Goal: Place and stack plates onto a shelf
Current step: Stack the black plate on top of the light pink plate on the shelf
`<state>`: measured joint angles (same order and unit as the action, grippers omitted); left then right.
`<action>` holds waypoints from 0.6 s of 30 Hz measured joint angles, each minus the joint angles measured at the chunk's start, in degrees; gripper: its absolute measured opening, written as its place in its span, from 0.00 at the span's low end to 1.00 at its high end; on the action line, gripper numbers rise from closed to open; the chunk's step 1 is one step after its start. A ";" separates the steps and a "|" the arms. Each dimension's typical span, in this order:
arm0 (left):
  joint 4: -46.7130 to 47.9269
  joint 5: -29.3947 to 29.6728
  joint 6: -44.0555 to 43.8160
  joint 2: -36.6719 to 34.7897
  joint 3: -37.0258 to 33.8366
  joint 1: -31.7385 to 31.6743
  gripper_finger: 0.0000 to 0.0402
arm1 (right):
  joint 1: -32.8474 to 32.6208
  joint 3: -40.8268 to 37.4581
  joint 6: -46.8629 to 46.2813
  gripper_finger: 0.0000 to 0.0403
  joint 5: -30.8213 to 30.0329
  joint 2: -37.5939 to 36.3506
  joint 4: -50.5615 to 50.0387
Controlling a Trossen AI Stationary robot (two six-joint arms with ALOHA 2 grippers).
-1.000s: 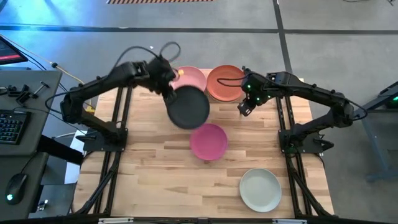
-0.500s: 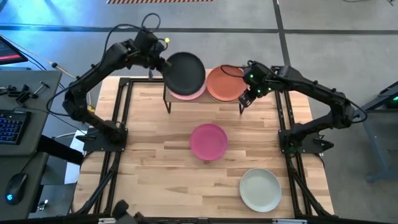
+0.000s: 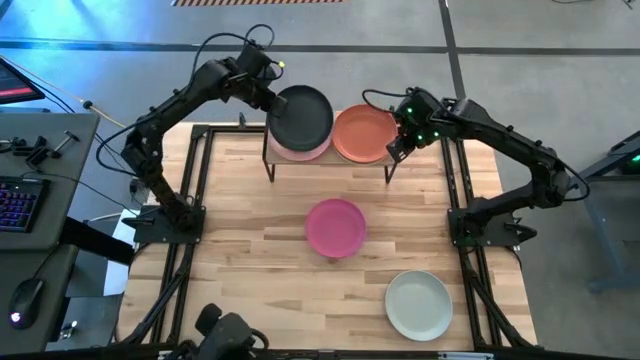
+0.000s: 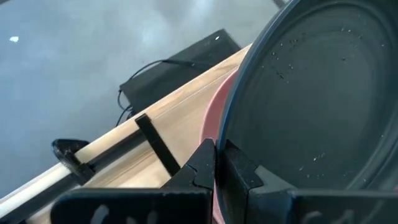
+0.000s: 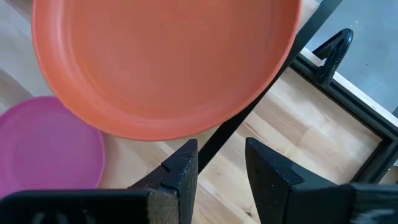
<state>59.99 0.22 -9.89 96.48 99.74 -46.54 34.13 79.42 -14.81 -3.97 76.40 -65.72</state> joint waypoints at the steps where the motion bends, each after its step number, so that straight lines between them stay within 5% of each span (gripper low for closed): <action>1: 0.27 0.39 0.01 0.39 0.02 0.00 0.00 | 0.05 0.00 0.26 0.28 0.00 0.00 0.02; 18: 1.41 2.05 1.10 2.22 0.04 0.13 0.05 | 0.02 0.00 0.35 0.28 0.04 0.00 0.35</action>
<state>61.40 2.27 -8.79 98.70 99.79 -46.41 34.15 79.42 -14.46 -3.92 76.40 -65.36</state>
